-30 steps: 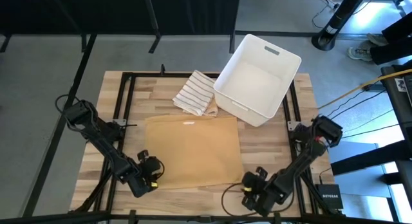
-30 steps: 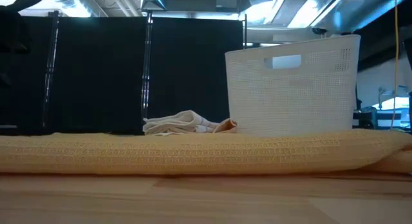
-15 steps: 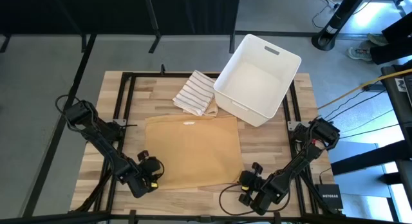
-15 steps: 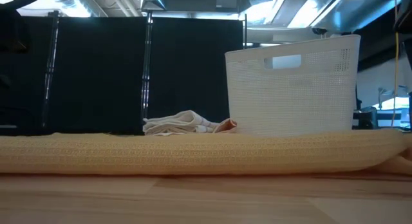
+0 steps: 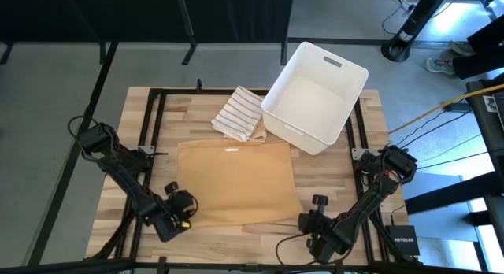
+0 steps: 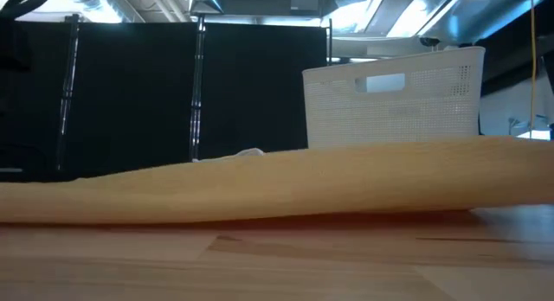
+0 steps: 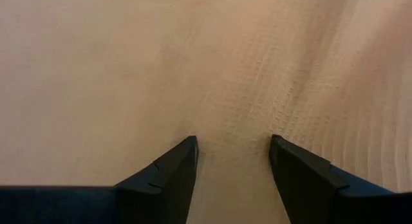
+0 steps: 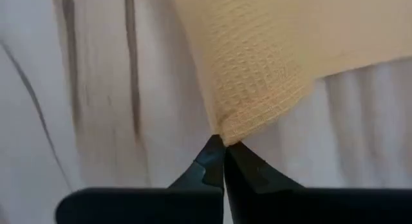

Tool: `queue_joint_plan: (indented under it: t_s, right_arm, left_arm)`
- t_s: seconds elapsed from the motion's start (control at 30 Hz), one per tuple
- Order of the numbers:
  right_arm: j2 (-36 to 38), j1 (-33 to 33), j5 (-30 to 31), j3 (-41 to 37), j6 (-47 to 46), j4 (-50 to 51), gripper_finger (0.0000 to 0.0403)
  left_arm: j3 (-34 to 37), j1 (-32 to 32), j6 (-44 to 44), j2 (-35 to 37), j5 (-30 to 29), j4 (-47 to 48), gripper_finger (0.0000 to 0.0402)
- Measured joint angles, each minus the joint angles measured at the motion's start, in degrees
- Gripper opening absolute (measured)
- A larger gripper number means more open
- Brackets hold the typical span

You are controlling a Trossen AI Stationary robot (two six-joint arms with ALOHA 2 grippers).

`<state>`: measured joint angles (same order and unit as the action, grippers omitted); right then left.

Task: Fold towel
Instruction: Fold the yellow towel

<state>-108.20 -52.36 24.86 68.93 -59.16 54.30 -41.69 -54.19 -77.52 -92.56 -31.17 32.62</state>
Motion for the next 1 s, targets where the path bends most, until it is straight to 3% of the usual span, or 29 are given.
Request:
queue_joint_plan:
  t_s: [0.2, 0.33, 0.47, 0.53, 0.6, 0.77, 0.83, 0.9, 1.0]
  right_arm:
    - [0.0, -0.1, -1.5, 0.3, 2.8, -4.9, 0.0019]
    - [-0.3, -0.1, -6.3, 0.3, 2.4, -10.8, 0.0057]
    - [-0.3, 0.4, -14.2, 3.6, 0.5, -4.5, 0.0114]
    - [0.0, 1.1, -14.7, 7.1, 0.5, -0.4, 0.014]
    - [0.1, 1.9, -7.9, 9.6, 1.0, 0.9, 0.0158]
    - [-0.2, 5.5, 22.6, 8.2, 0.8, -8.2, 0.0173]
    - [-0.8, 7.9, 26.5, 5.4, -3.4, -13.7, 0.0171]
    - [-1.6, 10.1, 21.1, 2.6, -3.6, -18.5, 0.0168]
    - [-2.6, 11.9, 6.8, -0.4, -3.4, -20.5, 0.0162]
  left_arm:
    - [0.0, -0.9, -2.2, 0.0, 0.0, 0.6, 0.0186]
    - [0.0, -0.9, -2.0, 0.1, 0.2, 0.1, 0.0186]
    - [-0.8, -0.9, -1.4, 0.4, 1.2, -0.2, 0.0186]
    - [-2.0, -1.0, -0.4, 1.0, 1.4, -0.4, 0.0186]
    - [-3.3, -1.0, 0.4, 1.2, 1.3, -1.0, 0.0186]
    - [-2.3, -0.9, 0.1, -0.1, 1.0, -3.9, 0.0186]
    - [-1.6, -1.1, -0.3, -1.2, 1.9, -4.5, 0.0186]
    - [-1.7, -1.6, -0.3, -2.3, 3.1, -6.2, 0.0186]
    - [-1.6, -3.0, 0.1, -2.8, 3.6, -9.2, 0.0186]
